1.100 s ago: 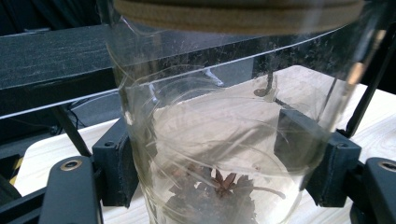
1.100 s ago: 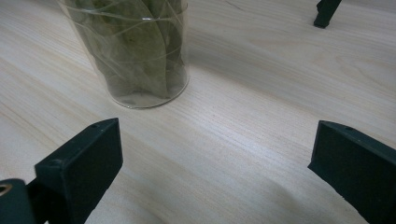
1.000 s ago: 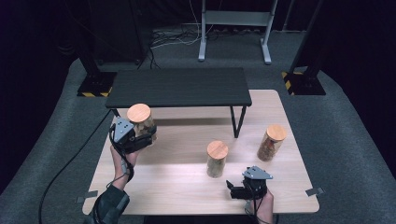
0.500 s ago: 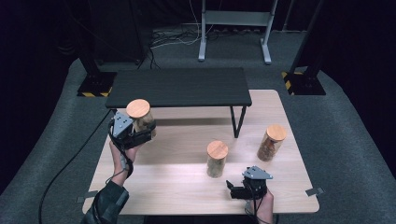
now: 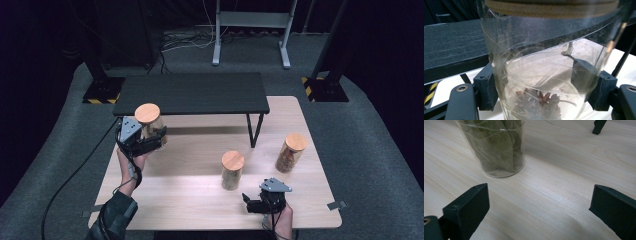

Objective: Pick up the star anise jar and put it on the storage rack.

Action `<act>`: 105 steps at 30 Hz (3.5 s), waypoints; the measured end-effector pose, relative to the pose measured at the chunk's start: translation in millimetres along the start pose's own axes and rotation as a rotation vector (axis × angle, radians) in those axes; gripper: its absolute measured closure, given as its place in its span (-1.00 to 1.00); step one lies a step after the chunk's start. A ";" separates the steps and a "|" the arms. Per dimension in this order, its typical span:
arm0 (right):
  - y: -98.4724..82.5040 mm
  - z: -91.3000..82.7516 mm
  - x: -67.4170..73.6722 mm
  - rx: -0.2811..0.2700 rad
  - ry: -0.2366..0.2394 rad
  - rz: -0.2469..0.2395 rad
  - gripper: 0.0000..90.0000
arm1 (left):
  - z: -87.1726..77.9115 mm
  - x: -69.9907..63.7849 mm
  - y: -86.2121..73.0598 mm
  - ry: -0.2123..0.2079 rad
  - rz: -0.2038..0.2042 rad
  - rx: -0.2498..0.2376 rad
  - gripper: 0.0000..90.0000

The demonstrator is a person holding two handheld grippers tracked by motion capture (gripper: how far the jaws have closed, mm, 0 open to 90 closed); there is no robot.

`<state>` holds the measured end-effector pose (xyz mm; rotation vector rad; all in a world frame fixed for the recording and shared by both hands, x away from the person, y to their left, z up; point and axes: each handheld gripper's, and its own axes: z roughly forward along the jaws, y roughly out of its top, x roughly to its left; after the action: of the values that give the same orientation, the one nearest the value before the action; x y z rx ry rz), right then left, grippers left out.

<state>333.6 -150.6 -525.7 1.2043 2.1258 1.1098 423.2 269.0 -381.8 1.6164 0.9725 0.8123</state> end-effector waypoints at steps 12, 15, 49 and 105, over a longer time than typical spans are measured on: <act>0.1 0.2 0.0 0.002 0.000 0.000 -0.97 | 1.3 2.0 7.8 -0.006 -0.003 -0.002 -0.44; 0.1 0.2 0.0 0.003 0.001 0.001 -0.97 | 0.8 3.2 10.4 -0.004 -0.006 -0.007 -0.44; 0.3 0.5 -0.2 0.007 0.005 0.002 -0.97 | -4.8 6.7 34.8 -0.004 0.010 -0.025 -0.44; 0.6 1.5 -0.4 0.016 0.010 0.000 -0.97 | -15.5 10.1 81.3 0.009 0.028 -0.072 -0.44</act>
<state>335.2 -150.1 -526.0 1.2081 2.1463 1.1026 430.0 273.4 -298.8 1.5687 0.9191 0.8650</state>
